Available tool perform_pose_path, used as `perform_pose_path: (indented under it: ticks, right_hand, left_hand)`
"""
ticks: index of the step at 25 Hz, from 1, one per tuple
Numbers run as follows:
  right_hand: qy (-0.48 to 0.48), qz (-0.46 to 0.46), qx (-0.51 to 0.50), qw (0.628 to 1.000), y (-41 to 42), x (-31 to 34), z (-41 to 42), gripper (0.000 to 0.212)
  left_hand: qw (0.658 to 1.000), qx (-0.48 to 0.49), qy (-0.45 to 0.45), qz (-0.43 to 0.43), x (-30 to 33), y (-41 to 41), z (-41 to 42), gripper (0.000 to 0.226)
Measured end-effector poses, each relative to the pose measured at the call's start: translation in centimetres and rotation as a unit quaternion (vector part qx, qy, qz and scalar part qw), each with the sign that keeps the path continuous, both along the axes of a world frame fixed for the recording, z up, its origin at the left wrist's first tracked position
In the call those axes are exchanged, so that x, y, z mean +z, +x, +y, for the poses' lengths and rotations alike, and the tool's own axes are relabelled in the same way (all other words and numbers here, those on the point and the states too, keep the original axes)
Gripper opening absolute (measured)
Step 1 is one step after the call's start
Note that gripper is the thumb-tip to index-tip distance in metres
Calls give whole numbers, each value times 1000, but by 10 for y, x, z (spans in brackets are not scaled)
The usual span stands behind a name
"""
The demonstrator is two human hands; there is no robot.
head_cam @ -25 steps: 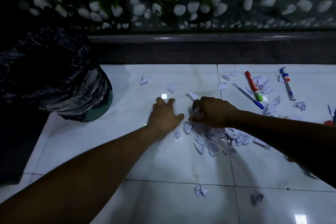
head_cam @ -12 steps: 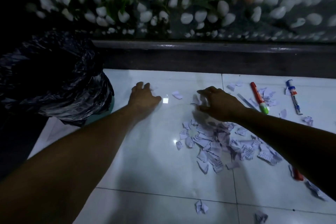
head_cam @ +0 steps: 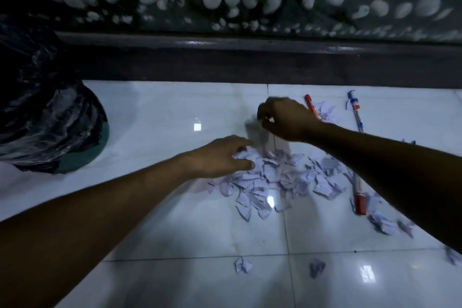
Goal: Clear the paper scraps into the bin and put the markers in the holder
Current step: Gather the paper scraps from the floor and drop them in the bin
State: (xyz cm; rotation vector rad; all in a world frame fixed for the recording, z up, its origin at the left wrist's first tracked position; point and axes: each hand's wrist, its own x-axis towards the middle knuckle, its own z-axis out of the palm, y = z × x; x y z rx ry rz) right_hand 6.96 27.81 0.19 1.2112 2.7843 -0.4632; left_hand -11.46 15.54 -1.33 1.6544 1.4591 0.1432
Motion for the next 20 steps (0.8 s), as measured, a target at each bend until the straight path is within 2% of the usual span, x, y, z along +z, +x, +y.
perform_pose_path:
  ticks: [1, 3, 5, 7, 9, 12, 14, 17, 20]
  right_hand:
    - [7, -4, -52, 999, 3, -2, 11, 31]
    - [-9, -79, -109, 991, 15, -7, 24, 52]
    - [-30, -140, -84, 986, 29, -15, 24, 60]
    - [-36, -150, -41, 987, 34, -18, 16, 61]
    - [-47, -133, -4, 990, 33, -12, 5, 58]
    - [-89, -143, 91, 982, 30, -2, -25, 43]
    - [-95, -151, 136, 974, 34, 8, -45, 41]
    - [-10, -123, 157, 980, 44, 37, -69, 45]
    - [96, -116, 275, 950, 56, 40, -115, 50]
  left_hand:
    - [999, 27, 36, 8, 0, 1, 1, 68]
    - [992, 79, 85, 51, -4, 6, 7, 70]
    - [986, 112, 56, 108, -7, 11, 12, 73]
    - [983, 113, 20, 146, -9, 12, 9, 73]
    - [989, 86, -3, 116, -7, 14, -3, 71]
    - [996, 59, -62, 19, 5, 15, -30, 65]
    - [993, 49, -106, -13, 13, 10, -44, 75]
    - [994, 31, -99, 30, 26, -3, -60, 84]
    - [992, 56, -70, 91, 35, -17, -72, 86]
